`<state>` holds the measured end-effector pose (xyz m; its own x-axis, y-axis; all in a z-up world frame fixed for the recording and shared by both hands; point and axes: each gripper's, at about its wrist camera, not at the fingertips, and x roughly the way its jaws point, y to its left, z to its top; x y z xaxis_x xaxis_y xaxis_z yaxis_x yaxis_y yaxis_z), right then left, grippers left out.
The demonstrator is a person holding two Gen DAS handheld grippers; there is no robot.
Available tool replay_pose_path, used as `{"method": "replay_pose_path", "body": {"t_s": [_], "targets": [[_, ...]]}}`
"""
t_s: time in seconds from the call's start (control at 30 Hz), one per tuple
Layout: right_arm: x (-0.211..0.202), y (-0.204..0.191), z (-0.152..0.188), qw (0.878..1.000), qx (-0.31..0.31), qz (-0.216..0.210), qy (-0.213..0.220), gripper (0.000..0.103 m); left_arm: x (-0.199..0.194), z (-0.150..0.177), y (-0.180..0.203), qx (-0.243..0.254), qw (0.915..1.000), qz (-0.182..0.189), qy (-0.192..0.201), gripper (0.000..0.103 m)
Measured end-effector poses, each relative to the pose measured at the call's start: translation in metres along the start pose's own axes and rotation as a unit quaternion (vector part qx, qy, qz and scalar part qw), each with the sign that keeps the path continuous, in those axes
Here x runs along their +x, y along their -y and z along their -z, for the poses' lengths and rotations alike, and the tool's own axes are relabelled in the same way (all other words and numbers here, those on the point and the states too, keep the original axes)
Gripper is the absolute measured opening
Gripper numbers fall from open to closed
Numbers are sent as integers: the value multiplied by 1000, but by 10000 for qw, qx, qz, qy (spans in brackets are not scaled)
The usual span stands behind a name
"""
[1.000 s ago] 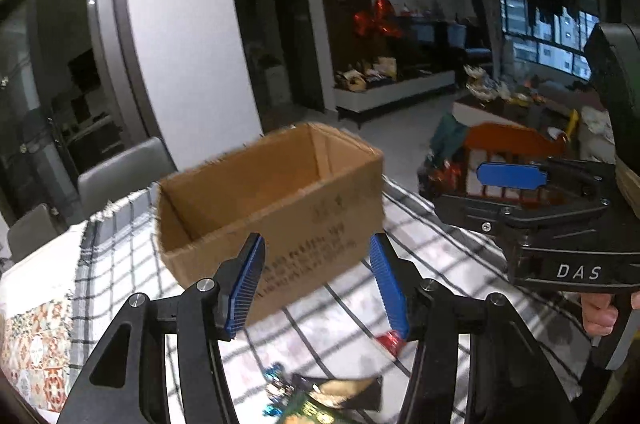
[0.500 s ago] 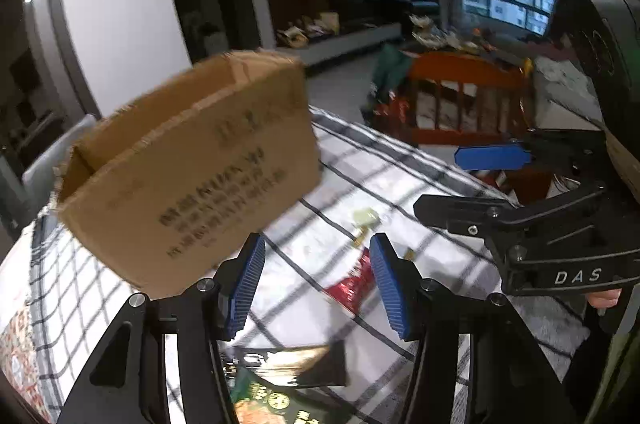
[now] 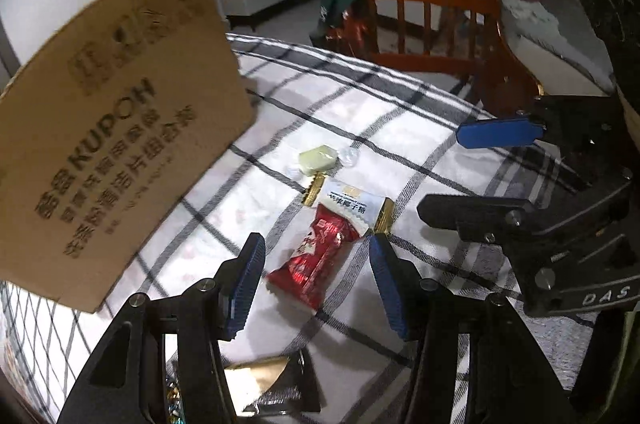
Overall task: Organize snacks
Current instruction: 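Move both tools back to the snacks beside the box, then grasp the red wrapped snack with the left tool while the right tool grasps the white-and-gold bar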
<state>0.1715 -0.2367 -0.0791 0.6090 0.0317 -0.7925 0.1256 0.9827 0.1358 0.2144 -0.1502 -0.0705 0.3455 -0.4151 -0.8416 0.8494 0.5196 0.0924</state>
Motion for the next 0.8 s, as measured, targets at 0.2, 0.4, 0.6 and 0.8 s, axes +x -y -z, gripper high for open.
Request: {"method": "replay_pose_path", "body": {"t_s": [0.2, 0.4, 0.6, 0.8], "targets": [[6, 3, 2, 10000, 38, 0, -73, 66, 15, -4, 0, 2, 9998, 124, -122, 51], [9, 2, 2, 9999, 18, -33, -102, 66, 21, -6, -2, -57, 9996, 216, -164, 41], [11, -1, 0, 9999, -32, -33, -99, 66, 19, -3, -5, -123, 9996, 230, -88, 31], [12, -7, -4, 9998, -167, -100, -85, 66, 13, 3, -13, -485, 9987, 137, -15, 26]]}}
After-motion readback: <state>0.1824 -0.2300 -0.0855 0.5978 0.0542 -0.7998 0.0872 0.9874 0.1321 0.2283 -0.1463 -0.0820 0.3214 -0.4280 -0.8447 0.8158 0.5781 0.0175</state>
